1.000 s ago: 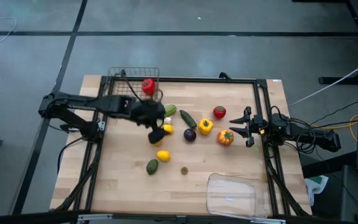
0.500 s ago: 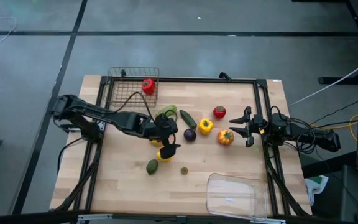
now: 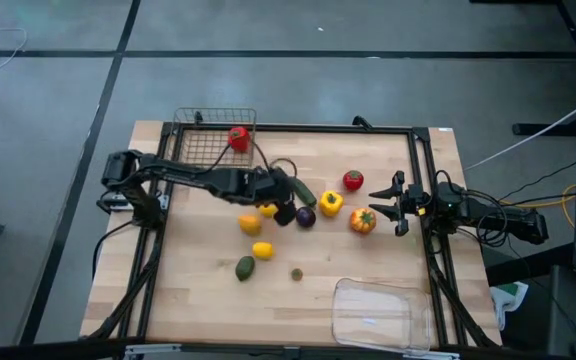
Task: Sort produce into baskets
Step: Put the garlic into the mesh basket
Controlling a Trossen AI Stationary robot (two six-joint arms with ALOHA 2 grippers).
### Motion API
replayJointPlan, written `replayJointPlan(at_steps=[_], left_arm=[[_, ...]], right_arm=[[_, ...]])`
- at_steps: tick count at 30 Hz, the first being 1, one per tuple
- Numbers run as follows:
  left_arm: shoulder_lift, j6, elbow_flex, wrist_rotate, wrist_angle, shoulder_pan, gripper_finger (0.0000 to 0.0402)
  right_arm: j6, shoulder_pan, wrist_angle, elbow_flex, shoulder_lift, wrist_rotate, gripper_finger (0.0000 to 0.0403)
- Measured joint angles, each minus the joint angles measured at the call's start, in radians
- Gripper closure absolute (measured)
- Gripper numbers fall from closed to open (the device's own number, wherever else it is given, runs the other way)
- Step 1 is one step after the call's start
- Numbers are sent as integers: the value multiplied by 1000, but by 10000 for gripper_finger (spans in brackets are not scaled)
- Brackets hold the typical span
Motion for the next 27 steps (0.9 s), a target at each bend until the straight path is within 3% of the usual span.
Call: replayJointPlan(at_steps=[3,9,27], left_arm=[[6,-152,0,0,-76,44,6],[6,-314,0,4,-196,71,6],[128,-599,-12,16,-188,50,6]], right_arm=[[0,0,0,0,0,0,256],[0,0,0,0,0,0,256],[0,0,1,0,0,0,256]])
